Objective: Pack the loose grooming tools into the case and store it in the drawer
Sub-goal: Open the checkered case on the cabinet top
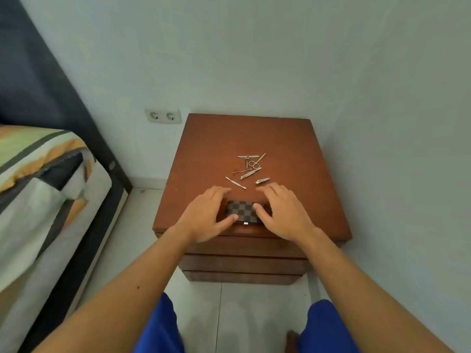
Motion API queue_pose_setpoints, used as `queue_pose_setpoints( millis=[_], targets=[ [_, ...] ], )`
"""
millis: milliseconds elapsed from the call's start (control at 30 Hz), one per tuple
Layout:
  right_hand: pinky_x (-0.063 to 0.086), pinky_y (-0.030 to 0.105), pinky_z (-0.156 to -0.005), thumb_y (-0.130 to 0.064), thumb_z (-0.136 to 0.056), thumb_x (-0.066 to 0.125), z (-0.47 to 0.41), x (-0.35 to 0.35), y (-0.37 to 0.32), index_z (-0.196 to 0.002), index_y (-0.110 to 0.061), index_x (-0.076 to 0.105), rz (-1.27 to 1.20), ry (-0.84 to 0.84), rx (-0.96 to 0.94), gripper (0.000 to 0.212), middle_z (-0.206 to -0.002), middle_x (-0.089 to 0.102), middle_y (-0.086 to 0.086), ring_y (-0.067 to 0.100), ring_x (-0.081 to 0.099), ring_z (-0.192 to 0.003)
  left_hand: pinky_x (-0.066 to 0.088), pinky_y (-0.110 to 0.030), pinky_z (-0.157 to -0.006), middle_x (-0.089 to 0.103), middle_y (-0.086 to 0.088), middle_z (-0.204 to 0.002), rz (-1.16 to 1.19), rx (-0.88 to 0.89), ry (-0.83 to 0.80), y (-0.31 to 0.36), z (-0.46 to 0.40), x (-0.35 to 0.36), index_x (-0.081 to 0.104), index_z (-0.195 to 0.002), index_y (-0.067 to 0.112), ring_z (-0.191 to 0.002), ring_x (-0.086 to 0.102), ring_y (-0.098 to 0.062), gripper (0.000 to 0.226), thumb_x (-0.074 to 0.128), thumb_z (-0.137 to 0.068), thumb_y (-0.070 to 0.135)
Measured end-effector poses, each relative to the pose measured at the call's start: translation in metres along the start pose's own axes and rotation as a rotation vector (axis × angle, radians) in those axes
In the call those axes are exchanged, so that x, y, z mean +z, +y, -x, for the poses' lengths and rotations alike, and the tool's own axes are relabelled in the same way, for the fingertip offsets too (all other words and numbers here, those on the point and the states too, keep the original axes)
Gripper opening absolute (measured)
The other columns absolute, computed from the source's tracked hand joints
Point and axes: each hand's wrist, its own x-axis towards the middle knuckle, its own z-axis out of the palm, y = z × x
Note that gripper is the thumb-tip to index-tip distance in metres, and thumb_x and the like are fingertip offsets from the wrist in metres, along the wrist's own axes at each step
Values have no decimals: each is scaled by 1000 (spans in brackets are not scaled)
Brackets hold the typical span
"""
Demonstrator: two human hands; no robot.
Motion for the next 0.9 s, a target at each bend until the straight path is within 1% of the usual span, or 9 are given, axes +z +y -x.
queue_pose_setpoints(
  millis=[67,167,300,400,533,633,767,833,900],
  targets=[
    [47,39,-101,-53,-99,49,4,3,-3,-142,-20,56,-3,-61,-7,54,-135,59,-2,20,56,-120,44,-39,-116,53,-1,-154,0,-11,-30,-2,1,3,42,-158,19,-139,50,-20,81,62,-96,67],
    [47,35,-101,-61,-95,53,10,8,-1,-141,-24,56,-18,-109,-40,60,-134,56,-7,16,54,-119,40,-37,-117,54,2,-153,-52,7,-44,-7,0,10,46,-156,22,-141,46,-17,81,62,-94,71],
    [51,33,-100,-62,-90,61,8,5,6,-143,-23,54,-89,-156,-43,66,-133,48,-9,13,50,-120,40,-39,-115,54,2,-149,-75,36,-38,-14,-5,13,53,-150,24,-139,46,-18,78,61,-92,75],
    [51,33,-102,-58,-89,65,8,5,10,-144,-21,53,-111,-171,-85,68,-133,49,-10,11,48,-119,38,-37,-112,54,4,-146,-67,46,-25,-18,-7,18,55,-146,25,-137,44,-17,79,65,-88,77],
    [49,30,-103,-55,-94,63,8,6,14,-144,-20,56,-135,-155,-99,61,-133,54,-10,9,50,-118,29,-28,-104,53,9,-141,36,-17,32,-19,-7,25,60,-140,27,-134,42,-13,73,75,-84,70],
    [50,29,-100,-54,-96,59,7,6,14,-136,-21,62,-202,-113,-58,51,-126,61,-9,9,57,-115,27,-27,-102,52,14,-135,145,-88,54,-19,-7,30,62,-134,28,-130,40,-10,75,76,-76,72],
    [58,36,-87,-52,-98,58,-6,4,16,-118,-27,73,-340,-15,70,35,-108,73,-12,8,68,-95,29,-29,-106,47,18,-132,208,-116,63,-19,-7,32,61,-132,25,-128,36,-6,73,89,-75,60],
    [59,40,-80,-48,-100,59,-18,6,18,-114,-27,76,-387,32,168,30,-98,77,-9,10,69,-84,29,-28,-106,48,17,-132,243,-123,94,-20,-5,33,63,-130,24,-127,34,-3,72,93,-72,56],
    [59,41,-79,-39,-101,63,-28,9,19,-113,-25,76,-425,46,235,22,-93,78,-6,14,69,-81,31,-28,-107,51,16,-132,281,-128,119,-20,-3,34,66,-128,25,-127,35,-2,70,95,-71,53]
  ],
)
